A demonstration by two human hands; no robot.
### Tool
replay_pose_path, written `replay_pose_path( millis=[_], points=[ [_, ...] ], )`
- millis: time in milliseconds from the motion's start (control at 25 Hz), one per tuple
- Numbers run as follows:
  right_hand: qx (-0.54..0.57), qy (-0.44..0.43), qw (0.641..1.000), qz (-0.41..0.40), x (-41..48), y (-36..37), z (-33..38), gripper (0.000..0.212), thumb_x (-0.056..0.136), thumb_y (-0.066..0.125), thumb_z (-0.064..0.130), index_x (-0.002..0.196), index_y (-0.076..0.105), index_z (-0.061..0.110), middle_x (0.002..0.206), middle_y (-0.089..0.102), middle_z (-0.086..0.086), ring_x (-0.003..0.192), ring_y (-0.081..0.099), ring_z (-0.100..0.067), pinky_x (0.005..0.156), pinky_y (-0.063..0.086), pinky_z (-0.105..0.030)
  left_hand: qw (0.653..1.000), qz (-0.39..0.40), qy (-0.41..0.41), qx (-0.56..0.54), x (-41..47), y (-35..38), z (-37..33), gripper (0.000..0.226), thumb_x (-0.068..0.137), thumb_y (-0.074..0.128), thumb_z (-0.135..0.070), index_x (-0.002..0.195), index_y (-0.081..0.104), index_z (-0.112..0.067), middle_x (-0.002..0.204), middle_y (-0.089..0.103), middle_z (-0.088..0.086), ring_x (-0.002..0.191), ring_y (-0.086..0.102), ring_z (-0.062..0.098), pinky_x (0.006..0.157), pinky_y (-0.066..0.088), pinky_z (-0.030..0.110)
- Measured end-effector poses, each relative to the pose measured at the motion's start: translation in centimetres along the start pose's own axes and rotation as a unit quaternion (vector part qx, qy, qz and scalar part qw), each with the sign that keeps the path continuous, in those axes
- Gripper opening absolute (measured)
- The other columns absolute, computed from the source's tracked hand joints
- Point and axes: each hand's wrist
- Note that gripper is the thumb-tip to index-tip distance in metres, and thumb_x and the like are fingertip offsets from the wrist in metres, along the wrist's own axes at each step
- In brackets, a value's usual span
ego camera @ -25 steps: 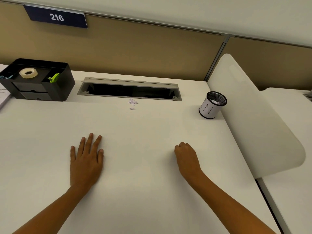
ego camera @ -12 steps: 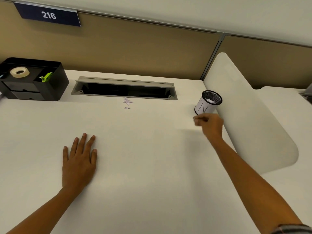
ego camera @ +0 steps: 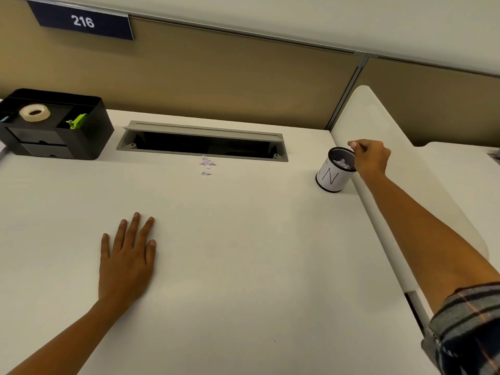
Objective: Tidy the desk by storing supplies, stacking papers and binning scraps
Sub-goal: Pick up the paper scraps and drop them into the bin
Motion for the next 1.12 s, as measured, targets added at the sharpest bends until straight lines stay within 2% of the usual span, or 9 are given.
replay_pose_path(
  millis=[200, 280, 360, 440, 600, 720, 800, 1000, 1120],
  points=[
    [0.024, -0.089, 0.995, -0.043, -1.7, 0.4, 1.2, 0.012, 0.083, 0.064, 0.006, 0.091, 0.073, 0.002, 0.09, 0.072, -0.015, 0.082, 0.066, -0.022, 0.083, 0.049, -0.022, 1.0, -0.003, 0.001, -0.001, 0.0, -0.1, 0.1, 0.058, 0.093, 0.01, -0.045, 0.148, 0.02, -0.029, 0.157, 0.017, -0.002, 0.145, 0.014, 0.019, 0.116, 0.006, 0.045],
    [0.04, -0.155, 0.986, -0.041, -3.5, 1.7, 2.3, 0.008, 0.081, 0.066, 0.005, 0.085, 0.072, 0.004, 0.087, 0.071, -0.012, 0.078, 0.065, -0.02, 0.078, 0.046, -0.016, 1.0, -0.004, 0.001, 0.002, 0.0, -0.1, -0.1, 0.058, 0.093, 0.01, -0.044, 0.148, 0.021, -0.029, 0.156, 0.017, -0.002, 0.144, 0.015, 0.019, 0.116, 0.006, 0.045],
    [0.067, -0.209, 0.976, -0.015, -5.9, 4.0, 3.8, 0.005, 0.078, 0.067, 0.004, 0.081, 0.071, 0.005, 0.083, 0.07, -0.01, 0.074, 0.06, -0.016, 0.072, 0.042, -0.013, 1.0, -0.004, -0.001, 0.007, 0.0, -0.1, -0.1, 0.058, 0.093, 0.011, -0.044, 0.148, 0.021, -0.028, 0.156, 0.018, -0.002, 0.144, 0.015, 0.019, 0.116, 0.007, 0.045],
    [0.088, -0.248, 0.964, 0.037, -8.9, 7.0, 5.2, 0.005, 0.078, 0.066, 0.002, 0.08, 0.07, 0.005, 0.081, 0.069, -0.01, 0.072, 0.059, -0.017, 0.07, 0.043, -0.018, 1.0, -0.002, 0.0, 0.009, 0.0, -0.1, -0.2, 0.058, 0.093, 0.011, -0.044, 0.148, 0.021, -0.029, 0.156, 0.018, -0.002, 0.144, 0.015, 0.019, 0.116, 0.008, 0.046],
    [0.088, -0.269, 0.947, 0.155, -14.0, 13.7, 7.7, 0.015, 0.084, 0.064, 0.002, 0.097, 0.07, 0.003, 0.101, 0.068, -0.015, 0.092, 0.064, -0.026, 0.083, 0.046, -0.024, 1.0, 0.0, -0.001, 0.006, 0.0, -0.2, 0.0, 0.056, 0.094, 0.011, -0.043, 0.148, 0.02, -0.03, 0.157, 0.016, -0.003, 0.145, 0.013, 0.018, 0.117, 0.008, 0.046],
    [0.015, -0.232, 0.933, 0.273, -15.2, 17.2, 9.8, 0.042, 0.088, 0.06, 0.007, 0.13, 0.052, 0.011, 0.136, 0.05, -0.011, 0.127, 0.044, -0.026, 0.106, 0.031, -0.028, 1.0, -0.002, -0.002, 0.003, 0.1, -0.2, 0.0, 0.055, 0.094, 0.014, -0.042, 0.148, 0.022, -0.03, 0.156, 0.018, -0.003, 0.145, 0.014, 0.018, 0.117, 0.01, 0.047],
    [-0.021, -0.24, 0.914, 0.325, -15.3, 19.0, 11.2, 0.053, 0.09, 0.058, 0.007, 0.139, 0.039, 0.013, 0.146, 0.038, -0.009, 0.135, 0.033, -0.025, 0.11, 0.026, -0.029, 1.0, -0.002, -0.005, 0.002, 0.1, -0.2, 0.0, 0.054, 0.094, 0.016, -0.041, 0.147, 0.023, -0.03, 0.156, 0.018, -0.003, 0.144, 0.015, 0.018, 0.117, 0.011, 0.047],
    [-0.05, -0.311, 0.88, 0.355, -15.3, 22.0, 13.6, 0.049, 0.092, 0.047, -0.001, 0.139, 0.041, 0.011, 0.149, 0.033, -0.012, 0.137, 0.031, -0.029, 0.112, 0.025, -0.033, 1.0, -0.003, -0.007, 0.004, 0.1, -0.1, 0.1, 0.054, 0.095, 0.017, -0.04, 0.148, 0.02, -0.031, 0.157, 0.016, -0.004, 0.145, 0.013, 0.018, 0.117, 0.01, 0.046],
    [-0.113, -0.343, 0.87, 0.336, -15.9, 22.4, 14.4, 0.035, 0.094, 0.04, 0.002, 0.125, 0.055, 0.002, 0.135, 0.049, -0.018, 0.126, 0.043, -0.033, 0.105, 0.037, -0.043, 1.0, -0.006, -0.007, 0.0, 0.1, 0.0, 0.1, 0.053, 0.095, 0.018, -0.039, 0.148, 0.019, -0.031, 0.157, 0.015, -0.004, 0.145, 0.012, 0.017, 0.117, 0.008, 0.046]
  ],
)
Point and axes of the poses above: each hand's wrist, its own x-axis towards the middle knuckle, its own y-axis out of the palm, z = x × y
